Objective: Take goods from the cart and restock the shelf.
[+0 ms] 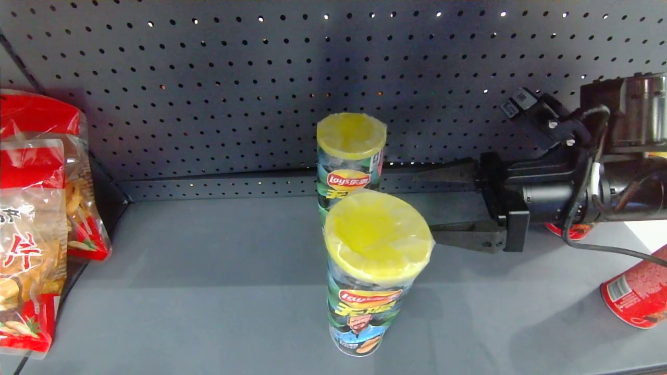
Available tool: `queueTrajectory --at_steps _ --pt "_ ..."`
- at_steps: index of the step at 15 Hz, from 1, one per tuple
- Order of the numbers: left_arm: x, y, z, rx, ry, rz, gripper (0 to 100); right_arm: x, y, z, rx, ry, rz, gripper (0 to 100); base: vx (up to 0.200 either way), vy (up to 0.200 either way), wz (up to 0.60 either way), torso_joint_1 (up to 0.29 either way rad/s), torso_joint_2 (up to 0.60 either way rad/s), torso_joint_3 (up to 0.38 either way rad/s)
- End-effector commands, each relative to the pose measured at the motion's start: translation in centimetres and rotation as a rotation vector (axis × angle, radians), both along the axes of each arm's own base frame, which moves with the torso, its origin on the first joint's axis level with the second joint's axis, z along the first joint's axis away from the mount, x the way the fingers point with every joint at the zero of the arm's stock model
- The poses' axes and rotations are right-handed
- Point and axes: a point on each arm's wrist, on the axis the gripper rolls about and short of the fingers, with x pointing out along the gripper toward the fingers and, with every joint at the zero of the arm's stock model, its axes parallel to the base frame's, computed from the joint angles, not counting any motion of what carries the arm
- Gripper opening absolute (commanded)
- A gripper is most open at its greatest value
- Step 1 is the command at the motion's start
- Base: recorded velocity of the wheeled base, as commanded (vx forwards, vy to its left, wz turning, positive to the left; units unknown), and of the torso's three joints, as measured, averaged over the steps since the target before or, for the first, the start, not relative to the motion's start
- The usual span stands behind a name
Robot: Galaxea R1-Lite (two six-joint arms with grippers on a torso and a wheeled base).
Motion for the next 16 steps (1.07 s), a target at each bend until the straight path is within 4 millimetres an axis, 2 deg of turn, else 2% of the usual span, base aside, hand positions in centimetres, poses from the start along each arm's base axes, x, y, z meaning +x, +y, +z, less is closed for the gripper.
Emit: queueTrajectory --at_steps 1,9,14,16 --pt "0.0 0.0 0.0 0.000 0.001 0.000 100 -2.0 -0.9 -0.2 -0.001 0.000 0.005 100 0.000 0.000 0.00 0.000 0.00 0.000" --pt "0.0 0.0 0.0 0.000 0.001 0.000 100 -4.8 -1.4 -2.2 -0.040 0.019 0.046 100 0.000 0.000 0.00 0.000 0.00 0.000" --pt "0.0 0.0 0.0 0.000 0.001 0.000 100 -4.7 -1.0 -2.7 -0.056 0.034 0.048 100 0.000 0.000 0.00 0.000 0.00 0.000" --pt "0.0 0.0 0.0 0.000 0.001 0.000 100 -4.7 -0.6 -3.7 -0.078 0.063 0.053 100 0.000 0.000 0.00 0.000 0.00 0.000"
